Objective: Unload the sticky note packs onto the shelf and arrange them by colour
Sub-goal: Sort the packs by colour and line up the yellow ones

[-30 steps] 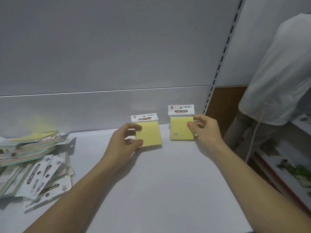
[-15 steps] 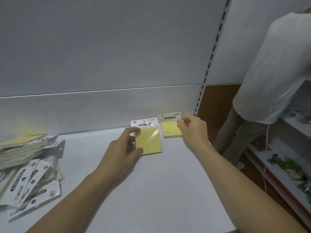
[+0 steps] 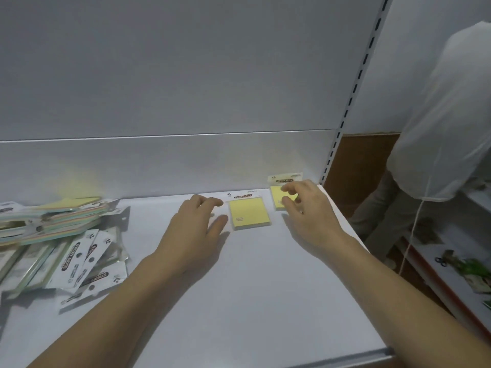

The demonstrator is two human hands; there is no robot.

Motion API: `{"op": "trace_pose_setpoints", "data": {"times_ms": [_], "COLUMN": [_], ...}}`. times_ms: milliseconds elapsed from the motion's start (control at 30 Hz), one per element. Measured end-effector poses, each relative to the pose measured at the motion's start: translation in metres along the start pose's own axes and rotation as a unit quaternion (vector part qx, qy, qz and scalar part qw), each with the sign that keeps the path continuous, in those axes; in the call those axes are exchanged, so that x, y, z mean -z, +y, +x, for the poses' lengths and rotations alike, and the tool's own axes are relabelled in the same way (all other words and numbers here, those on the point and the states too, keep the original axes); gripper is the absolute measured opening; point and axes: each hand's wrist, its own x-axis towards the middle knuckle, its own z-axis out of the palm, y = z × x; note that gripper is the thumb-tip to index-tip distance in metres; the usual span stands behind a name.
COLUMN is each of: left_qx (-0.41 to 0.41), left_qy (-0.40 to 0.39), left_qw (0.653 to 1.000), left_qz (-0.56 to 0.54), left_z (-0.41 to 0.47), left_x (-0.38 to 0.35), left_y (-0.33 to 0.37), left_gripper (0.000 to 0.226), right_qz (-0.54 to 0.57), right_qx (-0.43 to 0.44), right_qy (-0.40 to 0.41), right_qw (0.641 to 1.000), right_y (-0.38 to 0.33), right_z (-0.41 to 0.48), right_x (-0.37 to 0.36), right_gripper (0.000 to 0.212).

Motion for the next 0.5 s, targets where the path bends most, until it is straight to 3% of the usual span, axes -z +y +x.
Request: {"op": "trace_pose_setpoints", "data": {"times_ms": [133, 300, 500], "left_qx": [-0.021, -0.034, 0.037], "left_qy": [0.006, 0.026, 0.058], "left_qw": [0.996, 0.986, 0.983], "left_qz": [0.084, 0.16, 0.173], "left_z": [-0.019, -0.054, -0.088], "left_x": [0.045, 0.113, 0.183], "left_y": [-0.013, -0.05, -0.118], "left_gripper": [0.042, 0.039, 0.051], "right_qz": [-0.047, 0.007, 0.054], "right_qx": [0.086, 0.153, 0.175], "right_qy": [-0.07, -0.136, -0.173], "right_qw": [0.993, 0.979, 0.968], "right_y": [-0.035, -0.095, -0.17], "right_z": [-0.009, -0.006, 0.006], "right_x": [-0.008, -0.026, -0.081], "right_gripper": [0.026, 0.028, 0.027]}}
